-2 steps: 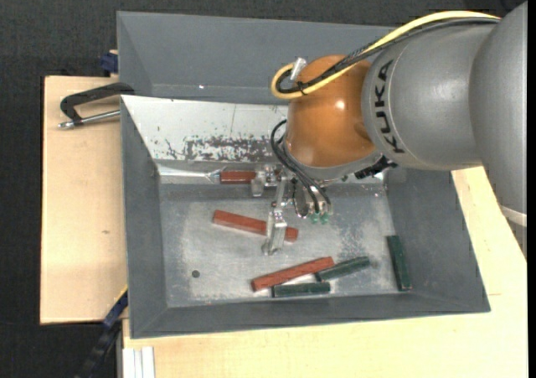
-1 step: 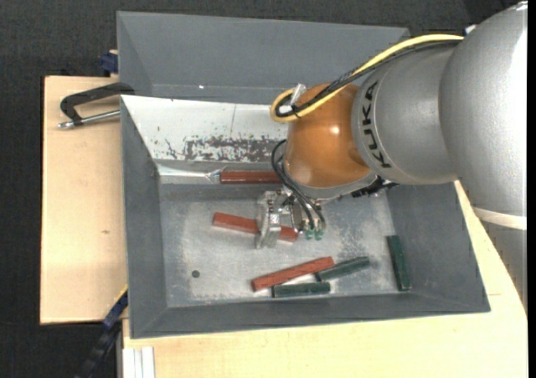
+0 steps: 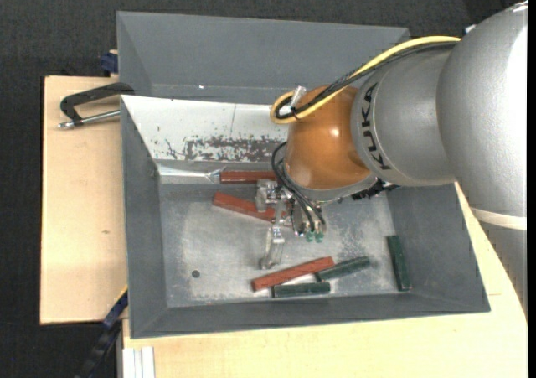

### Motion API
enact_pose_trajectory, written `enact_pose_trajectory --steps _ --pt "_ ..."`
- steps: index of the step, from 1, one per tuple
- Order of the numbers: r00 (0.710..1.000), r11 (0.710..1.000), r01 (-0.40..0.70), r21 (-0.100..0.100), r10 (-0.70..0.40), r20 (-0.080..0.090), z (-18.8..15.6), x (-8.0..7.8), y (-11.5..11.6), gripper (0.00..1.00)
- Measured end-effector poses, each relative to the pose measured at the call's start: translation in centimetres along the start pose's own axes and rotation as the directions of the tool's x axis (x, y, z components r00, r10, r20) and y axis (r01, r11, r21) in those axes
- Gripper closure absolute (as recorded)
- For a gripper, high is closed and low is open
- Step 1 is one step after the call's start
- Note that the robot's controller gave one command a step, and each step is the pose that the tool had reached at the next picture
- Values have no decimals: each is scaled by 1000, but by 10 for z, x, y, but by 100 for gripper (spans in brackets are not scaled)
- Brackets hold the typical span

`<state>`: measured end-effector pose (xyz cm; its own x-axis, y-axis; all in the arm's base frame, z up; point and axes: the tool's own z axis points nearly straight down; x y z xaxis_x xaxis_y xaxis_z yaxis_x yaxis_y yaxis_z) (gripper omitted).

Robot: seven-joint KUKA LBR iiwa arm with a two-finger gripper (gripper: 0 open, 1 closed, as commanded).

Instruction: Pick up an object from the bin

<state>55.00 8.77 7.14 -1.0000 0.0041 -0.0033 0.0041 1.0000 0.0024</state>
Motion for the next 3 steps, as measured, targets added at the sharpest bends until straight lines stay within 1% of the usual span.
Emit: enact_pose_trajectory --steps 1,2,3 --pt "1000 1000 0 0 0 0 0 0 0 0" --pt "996 996 -86 -1 86 6 -1 -43 17 100" --pt "996 996 -86 -1 86 6 -1 -43 17 100"
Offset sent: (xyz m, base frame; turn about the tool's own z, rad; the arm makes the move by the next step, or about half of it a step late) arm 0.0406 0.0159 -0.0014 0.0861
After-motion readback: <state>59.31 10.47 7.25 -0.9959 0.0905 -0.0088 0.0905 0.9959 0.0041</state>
